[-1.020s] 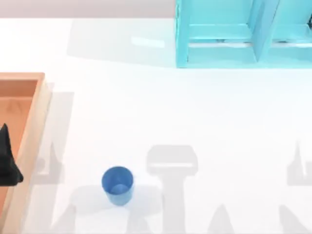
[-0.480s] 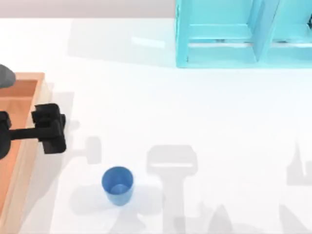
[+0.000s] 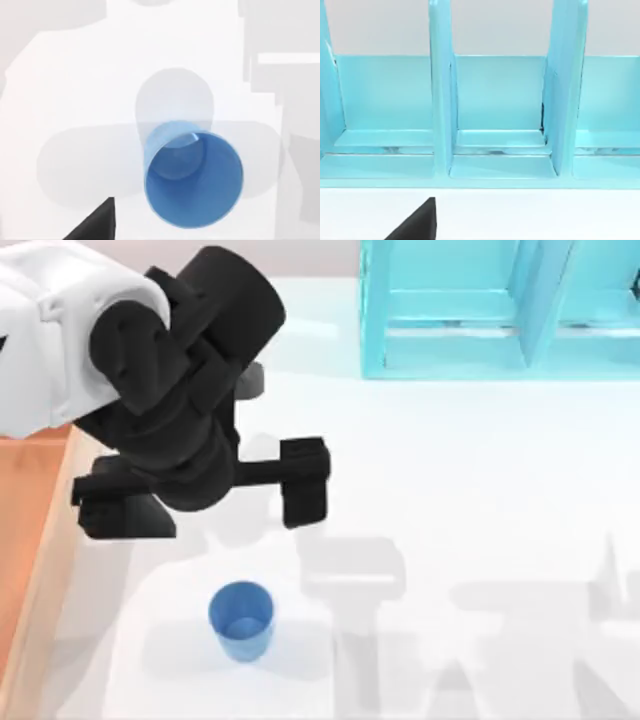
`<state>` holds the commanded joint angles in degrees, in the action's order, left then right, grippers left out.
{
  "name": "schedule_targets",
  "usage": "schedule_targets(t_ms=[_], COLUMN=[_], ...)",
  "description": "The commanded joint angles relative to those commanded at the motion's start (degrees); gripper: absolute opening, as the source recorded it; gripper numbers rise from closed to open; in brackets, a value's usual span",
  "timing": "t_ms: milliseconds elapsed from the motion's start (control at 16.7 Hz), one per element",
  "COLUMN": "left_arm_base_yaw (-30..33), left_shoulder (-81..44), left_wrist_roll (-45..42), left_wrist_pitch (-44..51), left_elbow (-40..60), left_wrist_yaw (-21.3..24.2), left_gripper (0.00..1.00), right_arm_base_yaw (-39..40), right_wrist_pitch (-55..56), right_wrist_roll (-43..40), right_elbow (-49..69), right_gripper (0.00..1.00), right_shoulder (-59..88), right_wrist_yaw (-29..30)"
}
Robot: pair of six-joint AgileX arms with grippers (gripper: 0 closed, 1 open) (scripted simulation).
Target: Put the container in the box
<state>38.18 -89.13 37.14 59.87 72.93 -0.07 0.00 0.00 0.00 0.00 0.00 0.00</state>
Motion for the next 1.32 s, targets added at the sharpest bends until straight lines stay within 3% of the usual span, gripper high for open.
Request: schedule_targets(t_ms=[300,720,1320], left_arm_base_yaw=[5.77,5.95,6.00], left_shoulder=[-12.35,-13.12,-18.96], left_wrist_roll=[5.48,5.82,5.60], left_wrist_pitch=[10.11,10.63,-9.94], left_elbow=[9.48,9.90,-4.69], left_wrist_yaw=[0.07,0.09,0.10], left_gripper=[1.00,1.00,1.00], right_arm_base_yaw=[0.00,0.00,0.00], right_wrist_pitch=[0.00,0.00,0.00], right_wrist_roll=[0.00,0.00,0.00], right_elbow=[0.00,0.00,0.00], right_gripper=[1.00,1.00,1.00], right_shoulder=[0.00,0.00,0.00], right_wrist_yaw=[0.00,0.00,0.00])
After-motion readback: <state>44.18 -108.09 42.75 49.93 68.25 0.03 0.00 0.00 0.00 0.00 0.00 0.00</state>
